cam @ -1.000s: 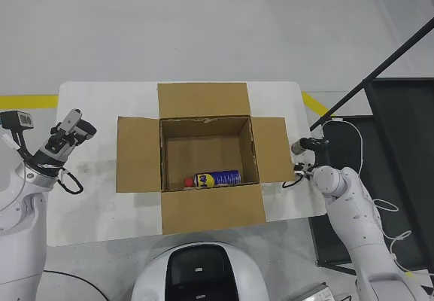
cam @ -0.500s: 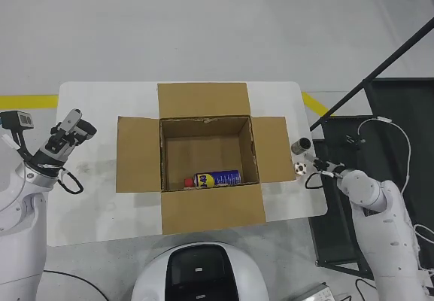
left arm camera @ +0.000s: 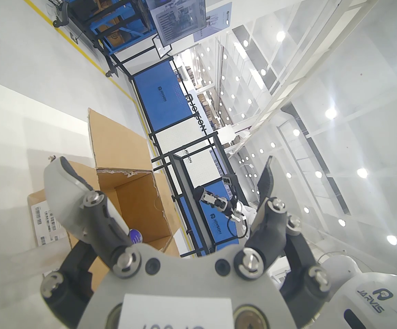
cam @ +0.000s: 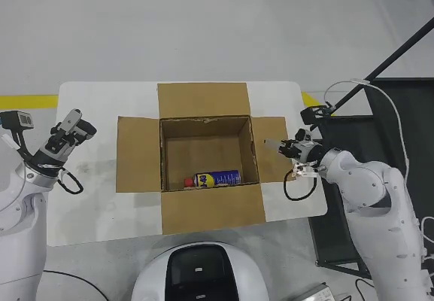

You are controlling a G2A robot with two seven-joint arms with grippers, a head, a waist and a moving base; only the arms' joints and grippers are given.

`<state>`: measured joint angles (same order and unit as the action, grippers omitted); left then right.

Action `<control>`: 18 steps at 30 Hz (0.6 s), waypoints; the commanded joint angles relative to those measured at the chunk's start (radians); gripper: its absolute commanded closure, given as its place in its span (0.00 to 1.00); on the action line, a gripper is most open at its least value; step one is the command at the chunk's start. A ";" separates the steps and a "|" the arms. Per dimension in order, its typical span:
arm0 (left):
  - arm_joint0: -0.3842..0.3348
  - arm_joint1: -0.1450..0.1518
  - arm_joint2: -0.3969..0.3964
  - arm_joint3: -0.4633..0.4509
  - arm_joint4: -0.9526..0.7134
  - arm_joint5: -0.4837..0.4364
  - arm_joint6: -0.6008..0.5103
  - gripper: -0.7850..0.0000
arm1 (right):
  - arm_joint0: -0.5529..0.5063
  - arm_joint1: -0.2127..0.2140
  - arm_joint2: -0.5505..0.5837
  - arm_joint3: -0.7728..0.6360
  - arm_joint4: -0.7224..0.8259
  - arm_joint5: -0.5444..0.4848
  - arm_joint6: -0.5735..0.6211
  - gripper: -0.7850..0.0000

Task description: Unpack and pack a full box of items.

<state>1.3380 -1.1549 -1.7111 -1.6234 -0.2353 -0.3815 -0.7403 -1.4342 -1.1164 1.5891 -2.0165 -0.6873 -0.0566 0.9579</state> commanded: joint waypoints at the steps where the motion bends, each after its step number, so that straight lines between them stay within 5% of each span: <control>1: 0.000 0.000 0.000 0.000 0.000 0.000 0.000 0.00 | 0.040 -0.002 -0.077 0.001 -0.003 -0.025 0.033 0.00; 6: 0.000 0.000 0.000 0.000 0.000 0.000 0.000 0.00 | 0.108 -0.005 -0.177 0.039 0.003 -0.085 0.053 0.00; 18: 0.000 0.000 0.000 0.000 0.000 0.000 0.000 0.00 | 0.109 -0.004 -0.178 0.048 0.009 -0.091 0.058 0.00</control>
<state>1.3380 -1.1549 -1.7111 -1.6234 -0.2353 -0.3815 -0.7403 -1.3249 -1.1204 1.4111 -1.9682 -0.6782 -0.1477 1.0157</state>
